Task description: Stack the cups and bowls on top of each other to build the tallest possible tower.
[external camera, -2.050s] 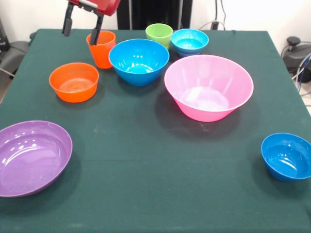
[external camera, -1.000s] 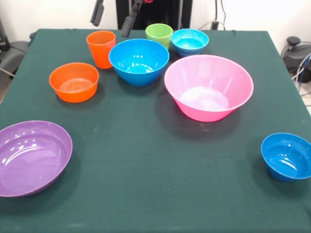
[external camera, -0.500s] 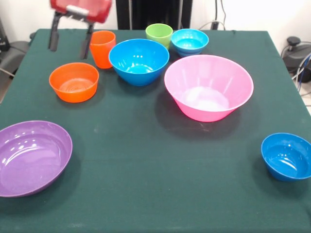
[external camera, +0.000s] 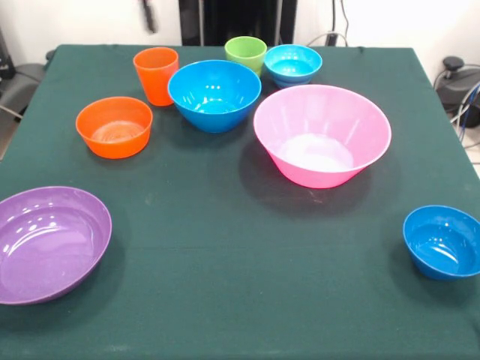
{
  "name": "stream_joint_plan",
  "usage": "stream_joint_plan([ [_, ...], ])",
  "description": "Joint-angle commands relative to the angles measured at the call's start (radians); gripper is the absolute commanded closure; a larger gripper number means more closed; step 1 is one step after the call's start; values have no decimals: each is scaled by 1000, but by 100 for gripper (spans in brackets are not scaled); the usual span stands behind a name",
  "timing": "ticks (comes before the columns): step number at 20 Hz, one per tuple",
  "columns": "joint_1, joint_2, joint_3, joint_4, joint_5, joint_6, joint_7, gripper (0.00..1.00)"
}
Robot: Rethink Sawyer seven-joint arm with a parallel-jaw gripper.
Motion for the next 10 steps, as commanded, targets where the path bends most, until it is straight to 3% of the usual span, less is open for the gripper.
stream_joint_plan([
  [1, 28, 15, 275, 198, 98, 27, -153, 0],
  [6, 78, 37, 260, 181, 56, -14, -101, 0],
  [9, 202, 22, 94, 52, -181, -46, -46, 0],
  [10, 264, 48, 11, -10, -318, -121, 10, 0],
])
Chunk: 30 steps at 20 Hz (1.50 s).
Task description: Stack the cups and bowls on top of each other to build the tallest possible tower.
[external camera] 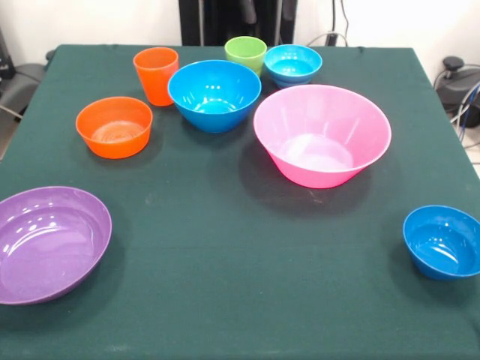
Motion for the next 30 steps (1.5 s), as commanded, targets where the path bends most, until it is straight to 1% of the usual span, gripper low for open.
stream_joint_plan([
  [1, 211, 135, -180, -147, -398, -205, 55, 0],
  [2, 235, 211, -232, -191, -441, -283, 89, 0],
  [3, 241, 272, -259, -220, -454, -341, 98, 0],
  [4, 248, 306, -278, -239, -467, -377, 107, 0],
  [5, 235, 327, -272, -243, -462, -391, 96, 0],
  [7, 249, 315, -287, -243, -469, -387, 103, 0],
  [9, 263, 303, -306, -239, -463, -386, 103, 0],
  [13, 283, 302, -335, -252, -448, -390, 74, 0],
  [16, 269, 287, -322, -248, -421, -359, 27, 0],
  [17, 253, 284, -303, -241, -403, -337, 9, 0],
  [18, 242, 290, -296, -235, -392, -335, 6, 0],
  [19, 217, 308, -276, -223, -366, -325, 5, 0],
  [21, 207, 330, -275, -228, -372, -341, 2, 0],
  [22, 195, 338, -264, -227, -365, -332, -8, 0],
  [23, 190, 338, -261, -228, -364, -328, -14, 0],
  [24, 181, 329, -244, -229, -347, -302, -29, 0],
  [26, 178, 320, -239, -226, -342, -294, -34, 0],
  [28, 185, 310, -248, -232, -357, -306, -34, 0],
  [30, 203, 302, -272, -253, -400, -342, -35, 0],
])
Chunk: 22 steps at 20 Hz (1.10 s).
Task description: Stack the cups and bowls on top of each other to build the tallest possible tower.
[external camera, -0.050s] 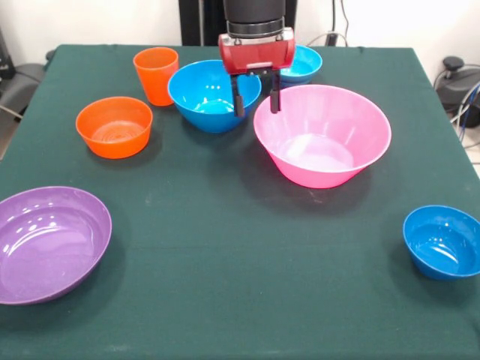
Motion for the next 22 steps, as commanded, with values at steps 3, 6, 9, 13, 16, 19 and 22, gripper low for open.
stream_joint_plan([
  [3, 89, 6, -88, -122, -132, -45, -2, 0],
  [6, 100, 33, -106, -158, -169, -99, -6, 0],
  [9, 122, 34, -125, -182, -195, -123, -4, 0],
  [13, 84, 41, -76, -176, -185, -77, -35, 0],
  [16, 42, 68, -27, -181, -140, -3, -66, 0],
  [19, 53, 131, -48, -222, -135, -1, -39, 0],
  [22, 53, 153, -49, -261, -134, 21, -52, 0],
])
